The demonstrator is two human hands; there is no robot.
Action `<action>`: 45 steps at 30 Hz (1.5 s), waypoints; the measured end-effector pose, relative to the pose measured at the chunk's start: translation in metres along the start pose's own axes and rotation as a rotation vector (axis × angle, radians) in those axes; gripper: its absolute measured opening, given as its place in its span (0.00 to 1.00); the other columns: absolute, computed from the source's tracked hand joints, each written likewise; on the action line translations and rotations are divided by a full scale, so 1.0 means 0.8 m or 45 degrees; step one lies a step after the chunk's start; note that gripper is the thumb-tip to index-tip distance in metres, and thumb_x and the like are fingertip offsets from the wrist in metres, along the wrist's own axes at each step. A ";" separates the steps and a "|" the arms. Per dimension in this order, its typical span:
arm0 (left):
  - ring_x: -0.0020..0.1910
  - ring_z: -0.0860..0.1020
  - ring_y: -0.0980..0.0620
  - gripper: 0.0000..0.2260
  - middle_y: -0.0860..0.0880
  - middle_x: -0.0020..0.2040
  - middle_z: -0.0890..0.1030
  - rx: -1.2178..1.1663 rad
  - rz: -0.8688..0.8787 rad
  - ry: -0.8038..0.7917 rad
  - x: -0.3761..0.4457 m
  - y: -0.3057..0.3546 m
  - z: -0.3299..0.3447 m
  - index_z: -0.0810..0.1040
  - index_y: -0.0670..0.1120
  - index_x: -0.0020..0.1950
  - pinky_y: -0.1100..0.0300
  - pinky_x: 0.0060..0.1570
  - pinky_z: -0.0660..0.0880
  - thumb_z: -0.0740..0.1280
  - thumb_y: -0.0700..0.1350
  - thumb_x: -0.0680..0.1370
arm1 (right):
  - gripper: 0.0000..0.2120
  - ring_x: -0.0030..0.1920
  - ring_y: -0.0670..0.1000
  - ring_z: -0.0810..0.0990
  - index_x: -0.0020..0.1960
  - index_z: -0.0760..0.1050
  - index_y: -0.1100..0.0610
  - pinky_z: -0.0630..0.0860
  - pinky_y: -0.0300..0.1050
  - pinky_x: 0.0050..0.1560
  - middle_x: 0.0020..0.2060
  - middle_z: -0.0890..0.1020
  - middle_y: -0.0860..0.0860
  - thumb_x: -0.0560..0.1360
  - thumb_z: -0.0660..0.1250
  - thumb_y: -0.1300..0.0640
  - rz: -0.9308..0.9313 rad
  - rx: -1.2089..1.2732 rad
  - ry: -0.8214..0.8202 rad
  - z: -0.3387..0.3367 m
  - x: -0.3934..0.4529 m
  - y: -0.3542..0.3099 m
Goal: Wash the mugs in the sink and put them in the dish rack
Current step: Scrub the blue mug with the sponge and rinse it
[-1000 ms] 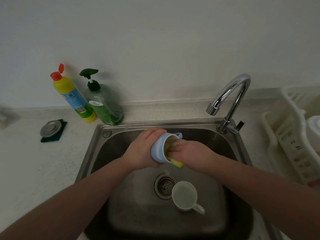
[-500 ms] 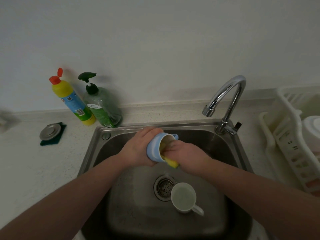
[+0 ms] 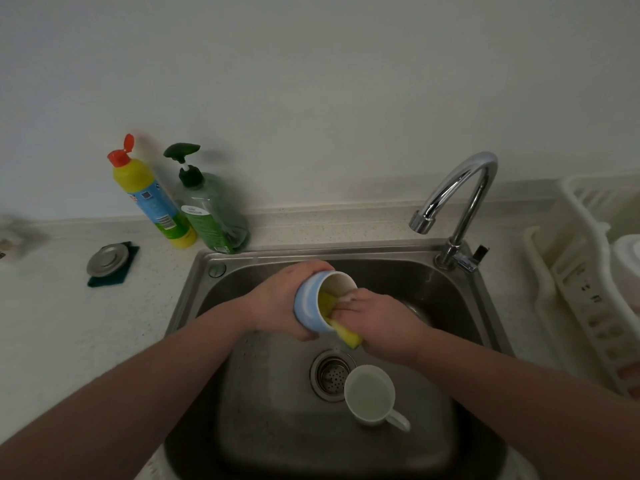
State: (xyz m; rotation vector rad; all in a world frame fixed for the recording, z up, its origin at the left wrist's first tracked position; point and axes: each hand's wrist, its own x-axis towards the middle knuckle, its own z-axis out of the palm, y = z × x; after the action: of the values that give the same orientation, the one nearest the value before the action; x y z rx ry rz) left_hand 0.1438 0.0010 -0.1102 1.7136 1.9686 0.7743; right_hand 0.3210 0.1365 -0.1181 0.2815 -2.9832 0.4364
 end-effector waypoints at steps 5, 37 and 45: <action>0.62 0.72 0.58 0.44 0.55 0.63 0.71 0.007 0.056 0.328 -0.001 0.000 0.013 0.64 0.54 0.68 0.59 0.63 0.71 0.78 0.59 0.57 | 0.26 0.42 0.58 0.84 0.48 0.80 0.59 0.82 0.50 0.35 0.43 0.84 0.56 0.50 0.81 0.65 0.065 0.041 0.162 0.002 0.009 -0.002; 0.59 0.68 0.63 0.43 0.56 0.62 0.71 0.232 -0.119 0.038 0.010 0.010 -0.008 0.69 0.49 0.70 0.75 0.59 0.62 0.83 0.48 0.57 | 0.22 0.70 0.54 0.68 0.68 0.71 0.50 0.62 0.51 0.70 0.70 0.70 0.50 0.75 0.67 0.57 0.039 -0.377 -0.257 -0.039 0.028 0.012; 0.59 0.71 0.59 0.42 0.55 0.61 0.73 0.133 -0.161 0.090 0.012 0.009 -0.006 0.71 0.49 0.67 0.64 0.59 0.68 0.80 0.51 0.55 | 0.24 0.69 0.54 0.67 0.69 0.70 0.56 0.61 0.39 0.67 0.69 0.70 0.54 0.74 0.63 0.66 0.497 0.303 -0.188 -0.026 0.035 -0.013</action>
State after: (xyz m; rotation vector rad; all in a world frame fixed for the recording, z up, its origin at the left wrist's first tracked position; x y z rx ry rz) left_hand 0.1448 0.0100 -0.1017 1.6206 2.1767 0.7073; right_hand 0.2977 0.1284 -0.0915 -0.2702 -3.1289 0.8462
